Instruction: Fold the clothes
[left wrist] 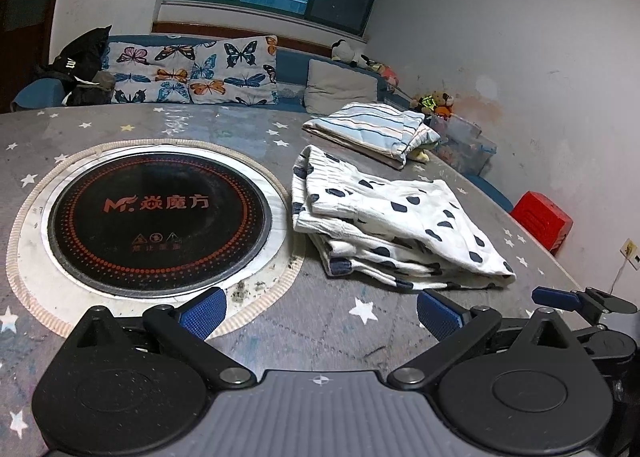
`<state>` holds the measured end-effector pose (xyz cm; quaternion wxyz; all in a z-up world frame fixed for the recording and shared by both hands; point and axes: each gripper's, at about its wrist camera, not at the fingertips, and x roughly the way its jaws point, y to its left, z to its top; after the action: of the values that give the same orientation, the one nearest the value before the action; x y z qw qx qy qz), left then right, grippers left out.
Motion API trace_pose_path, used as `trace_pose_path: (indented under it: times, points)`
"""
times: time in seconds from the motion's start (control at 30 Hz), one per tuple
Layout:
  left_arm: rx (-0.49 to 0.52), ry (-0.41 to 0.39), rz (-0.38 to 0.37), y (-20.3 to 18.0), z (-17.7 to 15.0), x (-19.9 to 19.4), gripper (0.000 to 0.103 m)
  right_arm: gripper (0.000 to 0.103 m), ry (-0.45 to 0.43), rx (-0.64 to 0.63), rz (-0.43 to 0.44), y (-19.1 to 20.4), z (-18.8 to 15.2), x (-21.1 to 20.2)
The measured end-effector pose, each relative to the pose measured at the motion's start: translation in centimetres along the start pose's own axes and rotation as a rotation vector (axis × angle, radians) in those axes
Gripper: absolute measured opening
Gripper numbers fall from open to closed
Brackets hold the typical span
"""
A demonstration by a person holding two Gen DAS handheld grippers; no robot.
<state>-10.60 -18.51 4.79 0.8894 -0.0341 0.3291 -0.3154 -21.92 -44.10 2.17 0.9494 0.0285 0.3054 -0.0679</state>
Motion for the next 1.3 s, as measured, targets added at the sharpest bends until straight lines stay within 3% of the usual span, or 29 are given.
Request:
trace_pose_path:
  times: [0.6, 1.3]
  points:
    - [0.048, 0.073, -0.007, -1.3, -2.2, -0.2, 0.103, 0.103, 0.027, 0.050, -0.041, -0.4, -0.6, -0.1]
    - [0.095, 0.101, -0.016, -3.0, -2.1, 0.8, 0.103, 0.103, 0.053, 0.107, -0.048, -0.8, -1.0, -0.1]
